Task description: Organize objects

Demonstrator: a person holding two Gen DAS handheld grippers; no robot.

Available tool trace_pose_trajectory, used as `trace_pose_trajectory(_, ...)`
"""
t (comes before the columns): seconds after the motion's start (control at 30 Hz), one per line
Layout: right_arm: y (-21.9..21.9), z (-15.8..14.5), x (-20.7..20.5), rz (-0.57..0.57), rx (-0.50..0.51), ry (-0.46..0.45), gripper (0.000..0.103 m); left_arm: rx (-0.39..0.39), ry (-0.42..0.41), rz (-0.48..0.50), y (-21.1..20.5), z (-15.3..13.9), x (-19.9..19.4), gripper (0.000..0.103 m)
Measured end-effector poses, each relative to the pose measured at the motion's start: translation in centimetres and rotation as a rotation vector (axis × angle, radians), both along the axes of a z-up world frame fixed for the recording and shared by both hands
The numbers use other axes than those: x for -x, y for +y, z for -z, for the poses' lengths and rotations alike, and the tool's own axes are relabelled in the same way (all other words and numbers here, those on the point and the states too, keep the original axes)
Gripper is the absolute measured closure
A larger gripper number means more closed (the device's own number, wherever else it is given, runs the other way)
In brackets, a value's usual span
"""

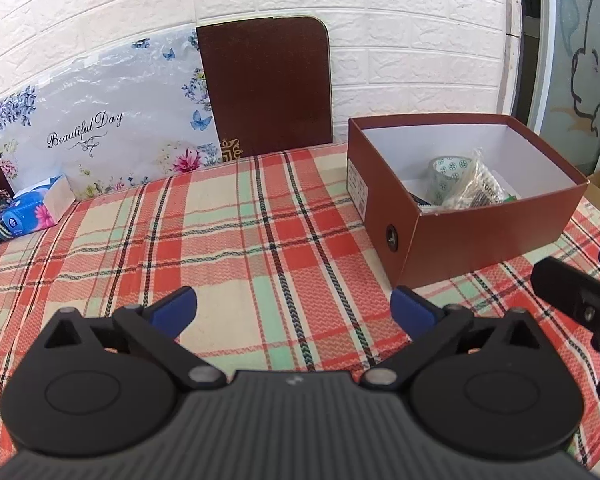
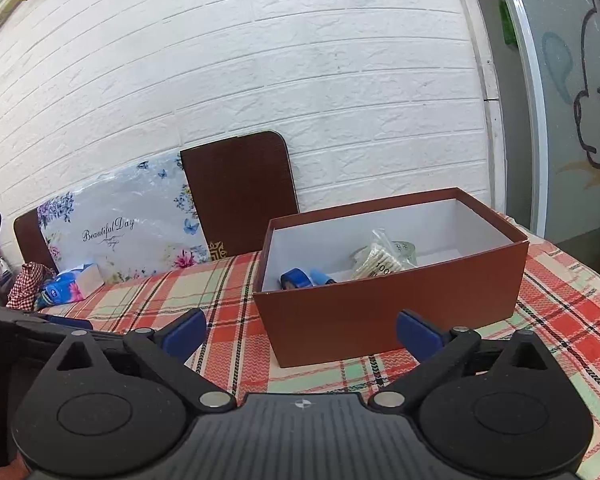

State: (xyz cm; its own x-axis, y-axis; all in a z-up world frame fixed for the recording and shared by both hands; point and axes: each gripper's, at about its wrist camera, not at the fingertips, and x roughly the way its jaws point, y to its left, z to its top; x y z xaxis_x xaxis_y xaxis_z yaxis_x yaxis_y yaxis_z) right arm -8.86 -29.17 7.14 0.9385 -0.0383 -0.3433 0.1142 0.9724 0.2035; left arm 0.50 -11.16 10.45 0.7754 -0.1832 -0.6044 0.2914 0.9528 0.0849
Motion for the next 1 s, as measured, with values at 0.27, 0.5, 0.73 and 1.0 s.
trace_pose_trajectory(0.27, -0.09, -0.01, -0.08, -0.009, -0.019, 0.004, 0.001, -0.027, -0.012, 0.012, -0.62, -0.04, 0.42, 0.0)
trace_pose_trajectory(0.5, 0.11, 0.16, -0.1, -0.013, -0.02, 0.009, 0.001, -0.037, -0.008, -0.004, -0.6, 0.09, 0.27, 0.0)
trace_pose_trajectory(0.73, 0.15, 0.49, -0.17, -0.015, -0.018, 0.017, 0.001, -0.055, -0.01, -0.02, -0.8, 0.46, 0.26, 0.0)
trace_pose_trajectory(1.0, 0.16, 0.65, -0.09, -0.014, -0.02, 0.02, 0.001, -0.087, -0.062, -0.051, -0.75, 0.45, 0.55, 0.0)
